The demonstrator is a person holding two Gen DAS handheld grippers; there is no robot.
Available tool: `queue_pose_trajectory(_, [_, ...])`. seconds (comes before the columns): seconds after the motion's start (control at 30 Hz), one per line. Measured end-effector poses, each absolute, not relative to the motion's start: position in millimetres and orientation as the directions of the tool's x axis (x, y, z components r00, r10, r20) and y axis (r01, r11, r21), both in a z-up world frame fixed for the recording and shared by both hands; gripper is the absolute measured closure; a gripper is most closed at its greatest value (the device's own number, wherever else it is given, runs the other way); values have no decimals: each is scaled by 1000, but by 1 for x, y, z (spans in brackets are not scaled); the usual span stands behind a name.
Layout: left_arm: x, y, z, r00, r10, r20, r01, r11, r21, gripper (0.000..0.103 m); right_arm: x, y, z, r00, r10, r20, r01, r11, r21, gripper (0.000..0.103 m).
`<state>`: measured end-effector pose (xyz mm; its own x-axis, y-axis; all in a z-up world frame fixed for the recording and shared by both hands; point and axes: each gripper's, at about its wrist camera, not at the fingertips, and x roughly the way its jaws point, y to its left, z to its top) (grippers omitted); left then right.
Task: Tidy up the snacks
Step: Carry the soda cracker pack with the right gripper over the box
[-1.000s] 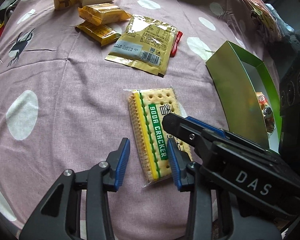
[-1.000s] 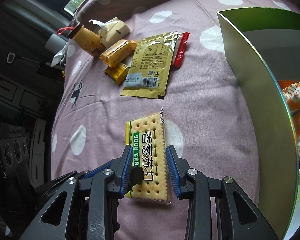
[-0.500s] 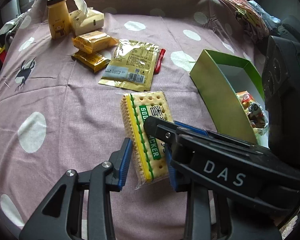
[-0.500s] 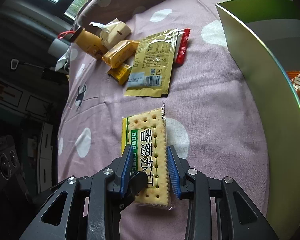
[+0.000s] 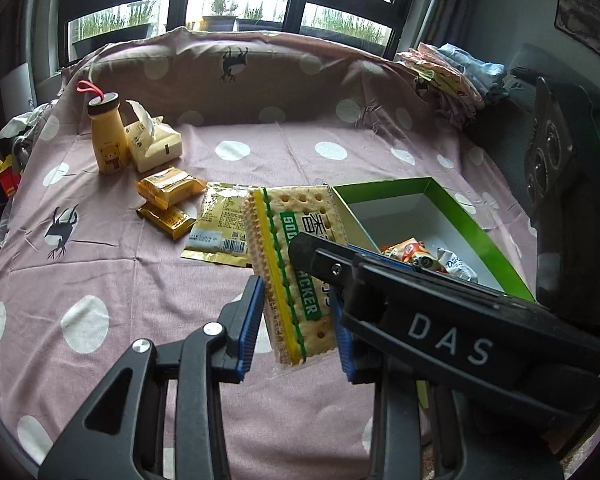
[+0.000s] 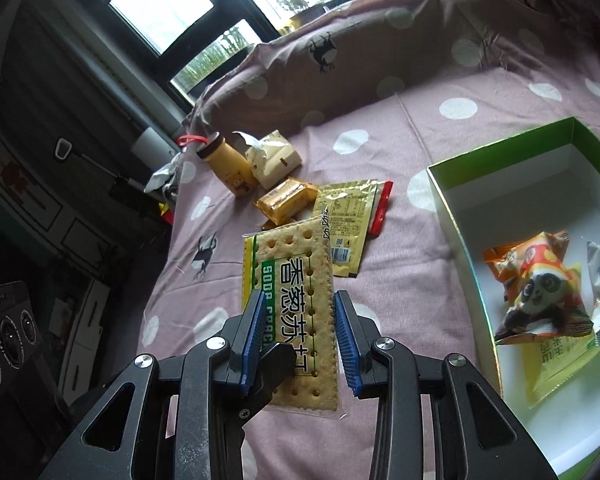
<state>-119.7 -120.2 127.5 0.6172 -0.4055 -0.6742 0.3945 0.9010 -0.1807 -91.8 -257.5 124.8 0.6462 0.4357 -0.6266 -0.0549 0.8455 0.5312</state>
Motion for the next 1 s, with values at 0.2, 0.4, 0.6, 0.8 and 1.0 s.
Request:
queue_pose_trajectory(0.2, [-134, -137, 144, 641, -435, -632, 440, 883, -161, 71, -108, -273, 144, 699, 399, -593, -52, 856, 514, 65])
queue_pose_trajectory(0.4, [-143, -163, 156, 654, -455, -604, 485, 865, -126, 70, -121, -296, 157, 742, 366, -562, -32, 856, 516, 65])
queue_pose_trajectory(0.6, [-153, -194, 163, 650, -486, -584, 531, 840, -108, 70, -135, -324, 164, 775, 314, -548, 17, 857, 516, 65])
queue_pose_trajectory(0.8, [-159, -221, 169, 633, -526, -568, 583, 807, -97, 69, -149, -351, 170, 809, 258, -528, 69, 851, 521, 65])
queue_pose_trajectory(1.0, [-157, -244, 164, 588, -561, -583, 623, 774, -117, 67, -157, -376, 169, 813, 216, -540, 125, 843, 524, 65])
